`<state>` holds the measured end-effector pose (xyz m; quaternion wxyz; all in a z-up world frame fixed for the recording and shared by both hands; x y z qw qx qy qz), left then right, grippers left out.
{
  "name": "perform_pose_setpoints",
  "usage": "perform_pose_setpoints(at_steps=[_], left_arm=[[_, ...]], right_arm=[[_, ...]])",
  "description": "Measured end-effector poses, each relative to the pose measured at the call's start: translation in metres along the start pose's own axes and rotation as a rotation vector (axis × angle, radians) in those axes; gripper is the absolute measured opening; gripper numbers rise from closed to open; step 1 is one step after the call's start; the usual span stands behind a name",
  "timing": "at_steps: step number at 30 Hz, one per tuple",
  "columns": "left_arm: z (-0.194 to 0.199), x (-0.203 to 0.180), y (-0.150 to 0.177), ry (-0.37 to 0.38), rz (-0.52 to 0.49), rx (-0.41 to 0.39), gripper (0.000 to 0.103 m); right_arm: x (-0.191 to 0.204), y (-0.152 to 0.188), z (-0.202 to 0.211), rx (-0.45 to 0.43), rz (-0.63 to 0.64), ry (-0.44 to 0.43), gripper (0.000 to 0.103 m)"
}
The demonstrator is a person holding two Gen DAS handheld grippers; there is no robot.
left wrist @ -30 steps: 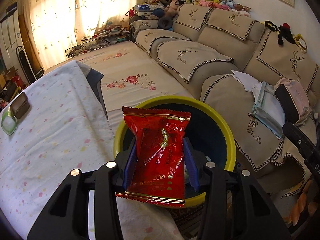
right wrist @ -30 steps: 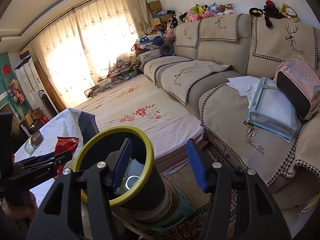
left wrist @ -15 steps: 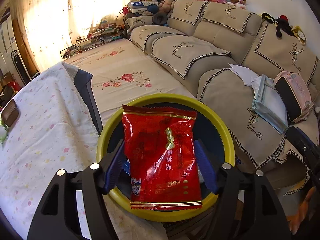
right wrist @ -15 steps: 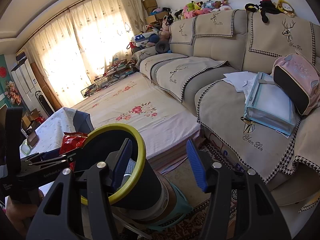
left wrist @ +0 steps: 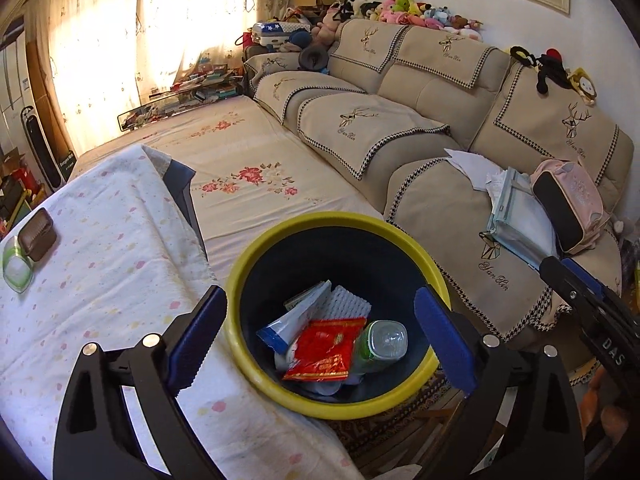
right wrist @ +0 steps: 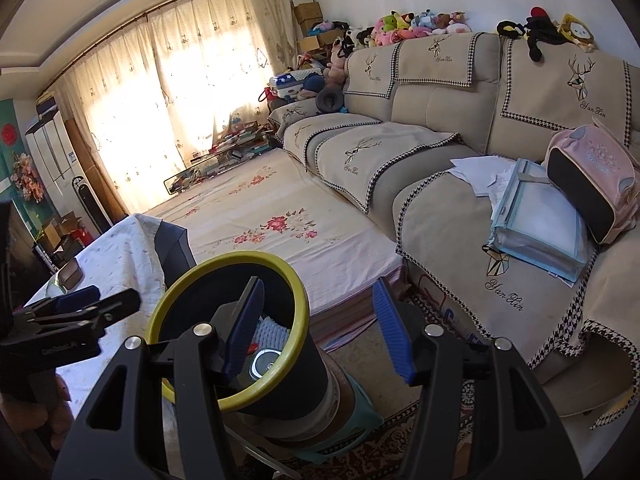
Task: Collect trash
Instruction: 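Carry the red packet over the yellow bin and open the left gripper, then grasp the clear green-banded plastic jar with the right gripper and lift it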
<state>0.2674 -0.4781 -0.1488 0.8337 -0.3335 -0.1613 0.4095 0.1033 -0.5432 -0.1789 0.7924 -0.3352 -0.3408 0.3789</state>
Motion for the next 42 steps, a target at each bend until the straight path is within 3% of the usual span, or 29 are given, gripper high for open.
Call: perform_pose_setpoints(at_steps=[6, 12, 15, 19, 28, 32, 36, 42], left_arm=[[0.038, 0.050, 0.007, -0.035, 0.038, -0.049, 0.094], [0.071, 0.140, 0.036, -0.117, 0.118, -0.068, 0.094], [0.089, 0.197, 0.055, -0.175, 0.184, -0.085, 0.094], [0.112, 0.276, 0.084, -0.323, 0.247, -0.107, 0.094], [0.141, 0.407, 0.150, -0.534, 0.397, -0.099, 0.094], [0.146, 0.437, 0.168, -0.535, 0.472, -0.101, 0.094], [0.148, 0.437, 0.168, -0.526, 0.502, -0.107, 0.095], [0.146, 0.431, 0.166, -0.511, 0.525, -0.106, 0.096]], right_arm=[[0.018, 0.001, -0.004, 0.019, 0.027, 0.000, 0.055], [0.070, -0.001, -0.015, 0.043, 0.116, -0.047, 0.055], [0.112, -0.005, -0.023, 0.050, 0.184, -0.087, 0.055], [0.174, -0.005, -0.033, 0.055, 0.277, -0.148, 0.055], [0.342, 0.021, -0.060, 0.116, 0.478, -0.398, 0.055], [0.411, 0.039, -0.073, 0.157, 0.571, -0.513, 0.055], [0.471, 0.057, -0.091, 0.191, 0.658, -0.624, 0.055], [0.524, 0.083, -0.135, 0.238, 0.765, -0.626, 0.055]])
Point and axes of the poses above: each gripper's, at about its wrist camera, not at the fingertips, and z roughly against the way its jaws point, x to its left, y to its underside, the point moved 5 cm from there along -z, roughly the way its jaws point, and after that the axes turned 3 degrees about -y, right-handed, at the moved point
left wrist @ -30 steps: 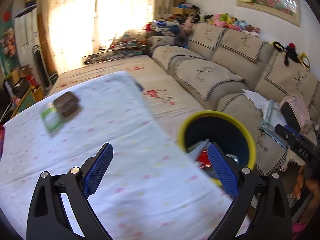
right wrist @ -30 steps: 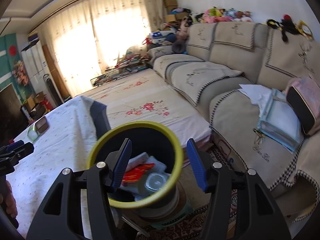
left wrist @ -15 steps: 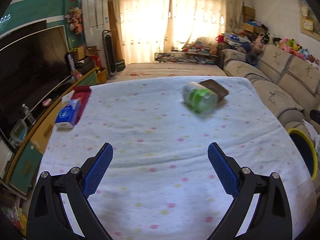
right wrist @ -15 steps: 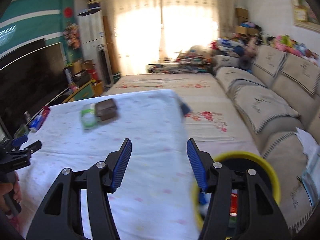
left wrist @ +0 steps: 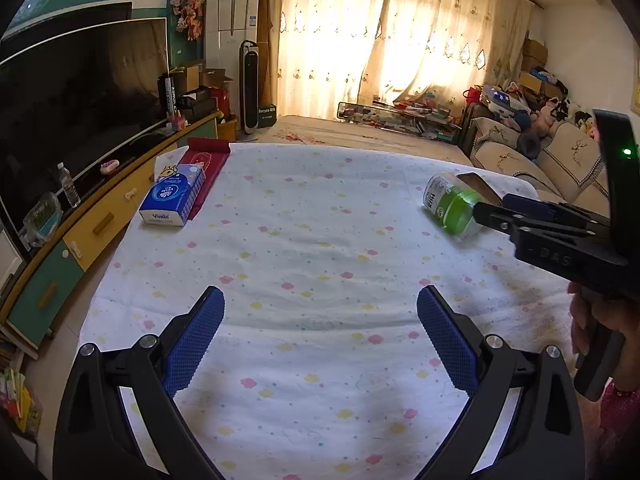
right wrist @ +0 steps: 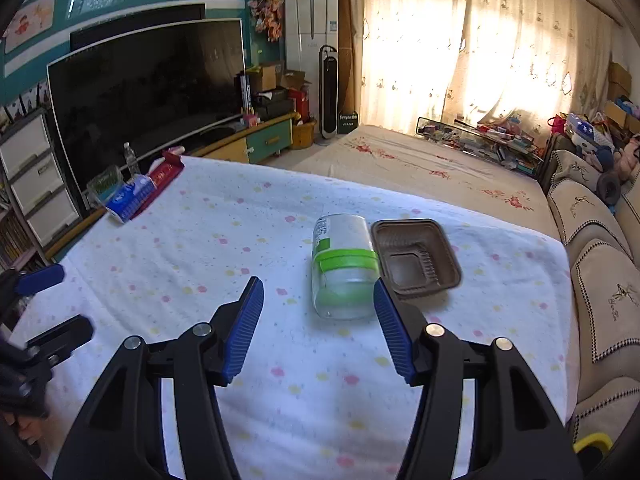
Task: Collect trash
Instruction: 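Grasp the clear green-banded plastic jar with the right gripper and lift it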
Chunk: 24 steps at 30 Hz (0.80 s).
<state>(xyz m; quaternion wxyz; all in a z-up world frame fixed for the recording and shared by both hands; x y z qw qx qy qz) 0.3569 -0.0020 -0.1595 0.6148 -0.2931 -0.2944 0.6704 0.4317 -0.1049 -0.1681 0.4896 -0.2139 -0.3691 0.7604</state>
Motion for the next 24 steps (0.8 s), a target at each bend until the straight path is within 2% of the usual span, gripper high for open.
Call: perform_pose_setpoints(at_steps=[6, 9, 11, 17, 24], left_arm=[[0.000, -0.002, 0.001, 0.014, 0.004, 0.008, 0.096], [-0.001, -0.002, 0.002, 0.022, 0.009, 0.015, 0.096], [0.000, -0.003, 0.002, 0.025, 0.010, 0.015, 0.096], [0.001, -0.004, 0.004, 0.024, 0.011, 0.017, 0.096], [0.000, -0.005, 0.004, 0.027, 0.013, 0.018, 0.096]], right_arm=[[-0.008, -0.010, -0.023, 0.007, 0.000, 0.028, 0.056], [-0.020, -0.017, -0.026, -0.005, -0.006, 0.074, 0.054], [-0.025, -0.021, -0.030, 0.000, -0.039, 0.028, 0.054], [-0.016, -0.015, -0.042, 0.055, 0.004, 0.018, 0.057], [-0.004, -0.018, -0.034, 0.008, 0.000, -0.026, 0.053]])
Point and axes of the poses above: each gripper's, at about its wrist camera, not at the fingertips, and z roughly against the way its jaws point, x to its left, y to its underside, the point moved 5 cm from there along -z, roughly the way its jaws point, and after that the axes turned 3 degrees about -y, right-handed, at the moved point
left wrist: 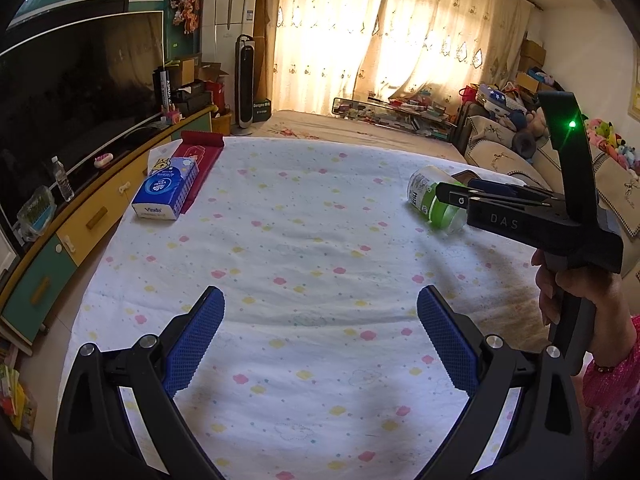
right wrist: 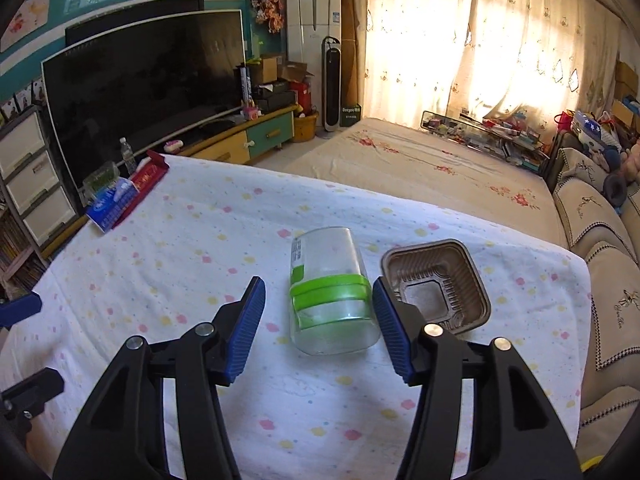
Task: Collect trash
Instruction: 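Grasp the clear green-banded plastic jar with the right gripper and lift it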
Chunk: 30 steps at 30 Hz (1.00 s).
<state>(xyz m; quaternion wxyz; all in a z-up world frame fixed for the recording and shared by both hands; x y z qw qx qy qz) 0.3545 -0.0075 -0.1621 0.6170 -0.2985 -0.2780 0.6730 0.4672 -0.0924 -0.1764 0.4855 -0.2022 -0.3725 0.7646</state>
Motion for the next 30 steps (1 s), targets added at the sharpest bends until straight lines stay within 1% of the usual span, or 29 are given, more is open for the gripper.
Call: perform_pose_setpoints(at_steps=[1, 2, 4, 6, 7, 10, 11, 12, 13, 16, 18, 22, 27, 30], left_arm=[[0.000, 0.000, 0.000, 0.001, 0.002, -0.001, 0.096], [0.000, 0.000, 0.000, 0.003, 0.003, -0.001, 0.096], [0.001, -0.001, 0.001, 0.004, 0.002, 0.001, 0.096], [0.001, -0.001, 0.001, 0.004, 0.001, 0.002, 0.096], [0.000, -0.002, 0.001, 0.003, 0.000, 0.004, 0.096], [-0.002, -0.002, 0.002, -0.002, -0.005, 0.010, 0.096], [-0.003, -0.003, 0.002, -0.004, -0.006, 0.013, 0.096], [-0.003, -0.003, 0.002, -0.006, -0.008, 0.013, 0.096], [-0.003, -0.003, 0.003, -0.010, -0.012, 0.013, 0.096], [-0.004, -0.004, 0.004, -0.017, -0.015, 0.015, 0.096], [-0.005, -0.002, 0.004, -0.019, -0.015, 0.017, 0.096], [-0.005, -0.003, 0.004, -0.023, -0.023, 0.012, 0.096], [-0.004, -0.005, 0.004, -0.026, -0.035, 0.000, 0.096], [-0.002, -0.006, 0.005, -0.024, -0.042, -0.010, 0.096]], right_arm=[[0.003, 0.000, 0.000, -0.006, 0.011, -0.007, 0.053], [0.006, 0.002, -0.004, 0.007, 0.030, 0.004, 0.054], [0.005, 0.003, -0.013, 0.031, 0.055, 0.059, 0.054], [0.002, 0.004, -0.021, 0.050, 0.038, 0.040, 0.054], [0.003, 0.004, -0.023, 0.056, 0.043, 0.044, 0.054], [0.009, 0.003, -0.032, 0.088, 0.083, 0.043, 0.053], [0.010, 0.004, -0.035, 0.099, 0.094, 0.051, 0.052], [0.011, 0.003, -0.039, 0.110, 0.099, 0.059, 0.048], [0.011, 0.003, -0.041, 0.119, 0.098, 0.058, 0.048], [0.010, 0.003, -0.039, 0.123, 0.067, 0.052, 0.048], [0.011, 0.004, -0.032, 0.110, 0.047, 0.040, 0.048], [0.011, 0.006, -0.002, 0.067, 0.020, 0.033, 0.048], [0.003, 0.016, 0.066, -0.013, -0.032, 0.039, 0.048], [-0.012, 0.033, 0.113, -0.062, -0.076, 0.065, 0.048]])
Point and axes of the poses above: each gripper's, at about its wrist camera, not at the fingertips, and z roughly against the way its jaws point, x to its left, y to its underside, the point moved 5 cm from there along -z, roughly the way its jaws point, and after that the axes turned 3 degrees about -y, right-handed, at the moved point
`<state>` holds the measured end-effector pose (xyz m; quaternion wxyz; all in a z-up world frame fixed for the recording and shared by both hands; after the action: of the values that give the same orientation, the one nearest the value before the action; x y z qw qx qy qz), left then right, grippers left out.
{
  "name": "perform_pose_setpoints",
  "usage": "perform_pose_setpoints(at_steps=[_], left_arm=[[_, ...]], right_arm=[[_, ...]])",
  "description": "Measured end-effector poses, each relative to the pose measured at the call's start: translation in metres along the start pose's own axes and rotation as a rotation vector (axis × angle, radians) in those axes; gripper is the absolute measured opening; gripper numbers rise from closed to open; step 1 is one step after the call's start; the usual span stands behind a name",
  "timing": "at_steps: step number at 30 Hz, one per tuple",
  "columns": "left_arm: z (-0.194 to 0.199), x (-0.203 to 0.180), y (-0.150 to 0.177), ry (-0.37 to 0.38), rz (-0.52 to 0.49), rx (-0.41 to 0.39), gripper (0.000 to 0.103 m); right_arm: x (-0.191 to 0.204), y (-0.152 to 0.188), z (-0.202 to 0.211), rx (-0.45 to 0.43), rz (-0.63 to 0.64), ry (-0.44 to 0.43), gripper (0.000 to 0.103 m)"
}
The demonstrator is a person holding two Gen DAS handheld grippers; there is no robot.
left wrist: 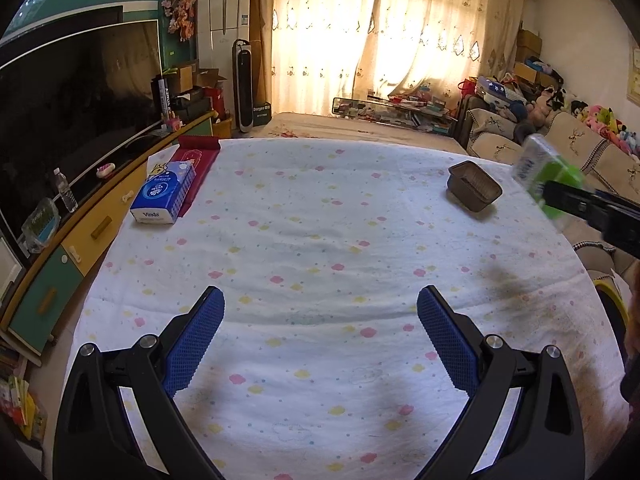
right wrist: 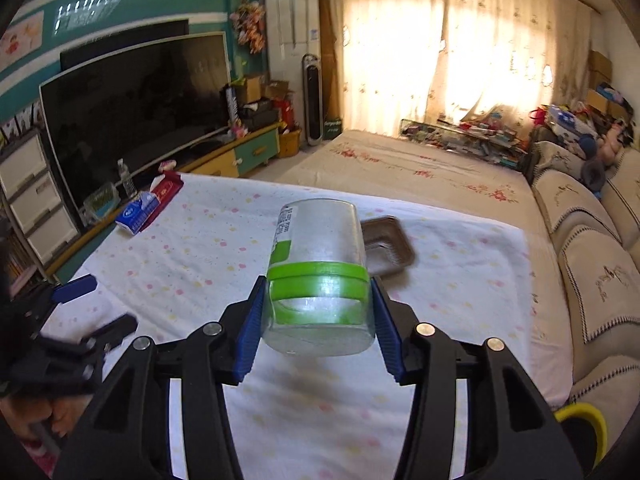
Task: Collect trash
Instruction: 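Carry the clear jar into the yellow bin and open the right gripper, then grasp the brown plastic tray with the left gripper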
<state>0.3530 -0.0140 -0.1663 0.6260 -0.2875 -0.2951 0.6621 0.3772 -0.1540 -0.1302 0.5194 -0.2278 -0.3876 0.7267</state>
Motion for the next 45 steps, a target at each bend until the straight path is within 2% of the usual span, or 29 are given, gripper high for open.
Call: perform_pose_setpoints(at_steps=[3, 9, 16, 20, 25, 27, 32, 40, 45], left_arm=[[0.001, -0.004, 0.001, -0.003, -0.013, -0.005, 0.096], [0.001, -0.013, 0.003, -0.002, -0.048, -0.009, 0.096], [0.000, -0.021, 0.006, 0.000, -0.080, -0.012, 0.096], [0.001, -0.025, 0.007, 0.006, -0.095, -0.016, 0.096], [0.000, -0.034, 0.010, 0.034, -0.116, -0.006, 0.096], [-0.001, -0.038, 0.011, 0.055, -0.117, 0.002, 0.096], [0.003, -0.060, 0.013, 0.112, -0.162, 0.038, 0.096], [-0.004, -0.131, -0.013, 0.225, -0.304, 0.064, 0.096], [-0.027, -0.181, -0.036, 0.249, -0.377, 0.046, 0.096]], right_arm=[[-0.026, 0.023, 0.042, -0.027, -0.047, 0.047, 0.048], [-0.093, 0.087, 0.102, -0.024, -0.160, 0.242, 0.048], [-0.164, 0.159, 0.128, 0.036, -0.324, 0.407, 0.048], [-0.195, 0.184, 0.130, 0.070, -0.392, 0.458, 0.048], [-0.211, 0.199, 0.124, 0.088, -0.434, 0.483, 0.049], [-0.214, 0.201, 0.124, 0.078, -0.454, 0.487, 0.053], [-0.211, 0.199, 0.134, 0.050, -0.453, 0.486, 0.053], [-0.213, 0.206, 0.147, 0.013, -0.485, 0.464, 0.054], [-0.220, 0.211, 0.154, 0.002, -0.511, 0.469, 0.054]])
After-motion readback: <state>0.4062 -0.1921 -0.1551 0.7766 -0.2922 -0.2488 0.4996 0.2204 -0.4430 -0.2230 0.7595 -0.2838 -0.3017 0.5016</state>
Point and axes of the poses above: each gripper's, at about its wrist camera, not at the fingertips, and z roughly against the way its jaws point, x to its left, y to its underside, the point moved 5 cm from there along -z, roughly the way its jaws point, and after that the axes turned 3 degrees about -y, right-handed, at the moved point
